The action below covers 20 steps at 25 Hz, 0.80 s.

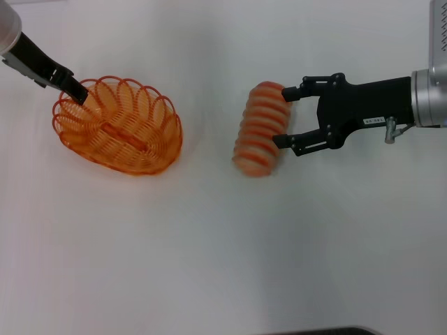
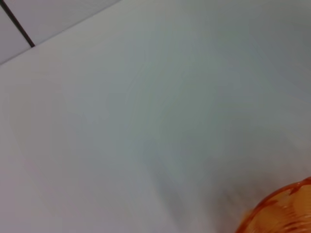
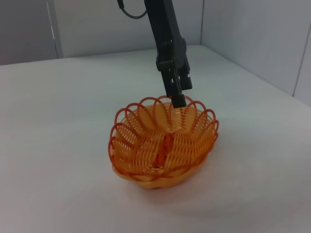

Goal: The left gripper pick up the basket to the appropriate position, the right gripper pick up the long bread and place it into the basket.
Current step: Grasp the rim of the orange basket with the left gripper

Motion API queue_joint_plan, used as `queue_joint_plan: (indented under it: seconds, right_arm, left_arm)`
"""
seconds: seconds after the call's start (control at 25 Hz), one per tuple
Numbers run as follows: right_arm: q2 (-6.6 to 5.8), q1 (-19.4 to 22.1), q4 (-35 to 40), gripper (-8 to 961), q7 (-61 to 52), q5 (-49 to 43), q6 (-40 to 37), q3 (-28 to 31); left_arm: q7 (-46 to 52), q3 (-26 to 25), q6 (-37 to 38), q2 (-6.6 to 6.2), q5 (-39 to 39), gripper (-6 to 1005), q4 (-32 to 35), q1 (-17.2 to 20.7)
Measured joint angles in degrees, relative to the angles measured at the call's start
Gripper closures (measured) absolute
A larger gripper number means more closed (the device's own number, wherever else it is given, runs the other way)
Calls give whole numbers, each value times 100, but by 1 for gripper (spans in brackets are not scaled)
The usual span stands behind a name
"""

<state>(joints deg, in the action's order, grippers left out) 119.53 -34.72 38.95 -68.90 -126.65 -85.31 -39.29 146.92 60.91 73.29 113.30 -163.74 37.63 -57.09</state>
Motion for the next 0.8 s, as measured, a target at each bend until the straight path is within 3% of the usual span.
queue_joint_plan:
  seconds: [0.8]
  right_arm:
    - [0,15,-49,40,44,-15,95,-68]
  left_arm:
    - [-76,28,-178,153,7,232,-142,199]
